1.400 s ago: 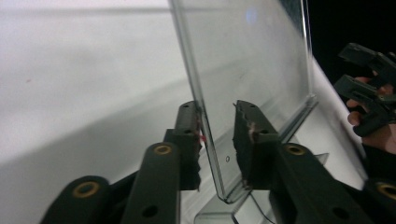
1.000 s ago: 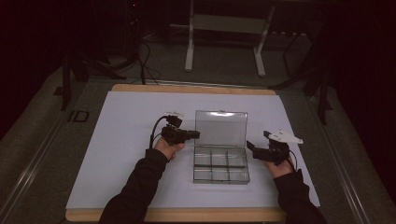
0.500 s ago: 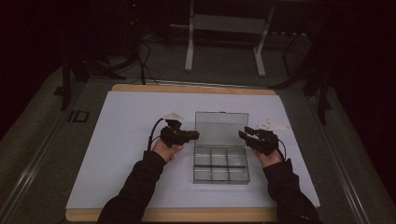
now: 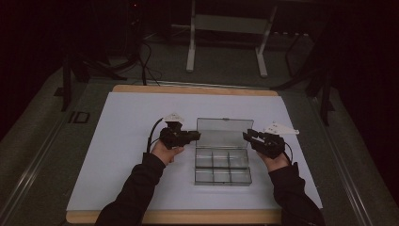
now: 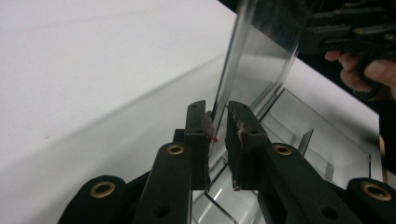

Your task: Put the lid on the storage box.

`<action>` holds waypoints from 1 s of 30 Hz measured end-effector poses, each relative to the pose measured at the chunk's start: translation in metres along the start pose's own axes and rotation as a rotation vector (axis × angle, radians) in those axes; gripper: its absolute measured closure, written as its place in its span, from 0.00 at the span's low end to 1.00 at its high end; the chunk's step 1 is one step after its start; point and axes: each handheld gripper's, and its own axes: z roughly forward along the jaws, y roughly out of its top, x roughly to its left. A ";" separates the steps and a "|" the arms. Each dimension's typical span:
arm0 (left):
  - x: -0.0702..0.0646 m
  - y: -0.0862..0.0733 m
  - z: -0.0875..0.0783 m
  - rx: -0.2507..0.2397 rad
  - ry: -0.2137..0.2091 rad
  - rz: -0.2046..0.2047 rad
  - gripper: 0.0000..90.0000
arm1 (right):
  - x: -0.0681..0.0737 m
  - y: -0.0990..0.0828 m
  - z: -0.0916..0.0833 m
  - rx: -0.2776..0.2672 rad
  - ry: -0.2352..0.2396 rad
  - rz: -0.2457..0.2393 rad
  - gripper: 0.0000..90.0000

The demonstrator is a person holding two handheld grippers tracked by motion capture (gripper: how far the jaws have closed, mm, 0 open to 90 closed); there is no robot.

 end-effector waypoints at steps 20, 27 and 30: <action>-0.017 -0.012 -0.012 0.057 0.015 0.070 0.89 | 0.005 -0.022 -0.026 0.029 0.058 -0.048 0.89; -0.021 -0.017 -0.014 0.073 0.011 0.086 0.89 | 0.005 -0.029 -0.029 0.045 0.077 -0.064 0.91; -0.023 -0.020 -0.015 0.084 0.009 0.097 0.89 | 0.005 -0.032 -0.029 0.050 0.085 -0.063 0.92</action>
